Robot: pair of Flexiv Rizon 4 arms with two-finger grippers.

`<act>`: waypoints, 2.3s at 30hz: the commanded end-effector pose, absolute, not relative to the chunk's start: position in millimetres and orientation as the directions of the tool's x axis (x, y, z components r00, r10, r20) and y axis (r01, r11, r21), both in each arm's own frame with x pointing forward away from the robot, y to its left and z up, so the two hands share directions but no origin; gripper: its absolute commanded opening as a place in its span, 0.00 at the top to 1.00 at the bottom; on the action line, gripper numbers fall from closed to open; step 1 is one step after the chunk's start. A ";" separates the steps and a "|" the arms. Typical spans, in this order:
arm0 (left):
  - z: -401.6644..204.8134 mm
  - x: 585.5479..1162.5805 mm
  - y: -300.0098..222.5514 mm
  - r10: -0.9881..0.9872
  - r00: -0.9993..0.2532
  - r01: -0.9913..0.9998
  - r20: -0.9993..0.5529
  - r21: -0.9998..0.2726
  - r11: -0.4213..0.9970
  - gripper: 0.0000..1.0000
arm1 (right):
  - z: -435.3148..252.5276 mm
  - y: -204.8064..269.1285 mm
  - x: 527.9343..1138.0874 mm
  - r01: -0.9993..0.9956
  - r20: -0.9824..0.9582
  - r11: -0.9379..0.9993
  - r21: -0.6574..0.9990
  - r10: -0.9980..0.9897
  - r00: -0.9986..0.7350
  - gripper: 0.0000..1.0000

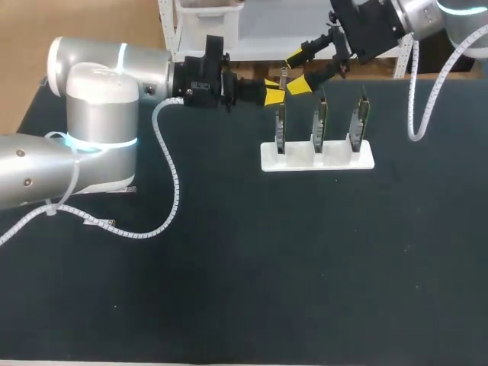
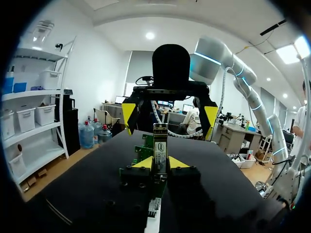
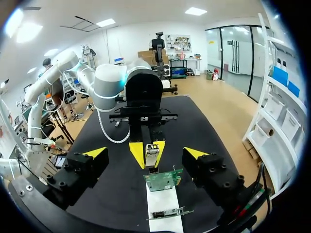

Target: Pick up the optical module with the left hand, and insert it into the network port with the right hand.

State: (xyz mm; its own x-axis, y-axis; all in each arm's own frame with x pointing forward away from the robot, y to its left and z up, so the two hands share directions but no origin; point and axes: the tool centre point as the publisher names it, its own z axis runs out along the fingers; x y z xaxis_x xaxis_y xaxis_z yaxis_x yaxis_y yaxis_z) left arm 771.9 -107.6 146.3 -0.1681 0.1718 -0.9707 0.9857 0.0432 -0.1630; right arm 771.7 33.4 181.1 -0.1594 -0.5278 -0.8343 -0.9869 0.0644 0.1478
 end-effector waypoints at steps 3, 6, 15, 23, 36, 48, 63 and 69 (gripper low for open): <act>145.6 774.4 -108.2 0.173 -0.168 0.986 -0.971 -0.163 0.039 1.00 | 177.5 37.1 780.0 -0.984 -0.830 0.063 0.165 -0.531 -0.172 0.00; 145.6 774.4 -108.2 0.173 -0.168 0.986 -0.971 -0.163 0.039 1.00 | 177.4 38.5 781.1 -0.984 -0.829 0.066 0.166 -0.531 -0.175 0.00; 145.6 774.4 -108.2 0.173 -0.168 0.986 -0.971 -0.163 0.039 1.00 | 177.7 43.4 781.3 -0.984 -0.831 0.053 0.171 -0.528 -0.173 0.00; 145.6 774.4 -108.2 0.173 -0.168 0.986 -0.971 -0.163 0.039 1.00 | 177.1 46.7 778.8 -0.984 -0.830 0.039 0.174 -0.532 -0.168 0.00; 145.6 774.4 -108.2 0.173 -0.168 0.986 -0.971 -0.163 0.039 1.00 | 176.1 48.0 774.3 -0.986 -0.827 0.027 0.167 -0.540 -0.155 1.00; 145.6 774.4 -108.2 0.173 -0.168 0.986 -0.971 -0.163 0.039 1.00 | 175.0 44.1 771.9 -0.984 -0.825 0.047 0.172 -0.539 -0.170 1.00; 145.6 774.4 -108.2 0.173 -0.168 0.986 -0.971 -0.163 0.039 0.00 | 173.4 40.9 769.6 -0.982 -0.823 0.066 0.177 -0.538 -0.184 1.00; 145.6 774.4 -108.2 0.173 -0.168 0.986 -0.971 -0.163 0.039 0.00 | 173.3 39.9 769.3 -0.982 -0.823 0.070 0.177 -0.537 -0.187 1.00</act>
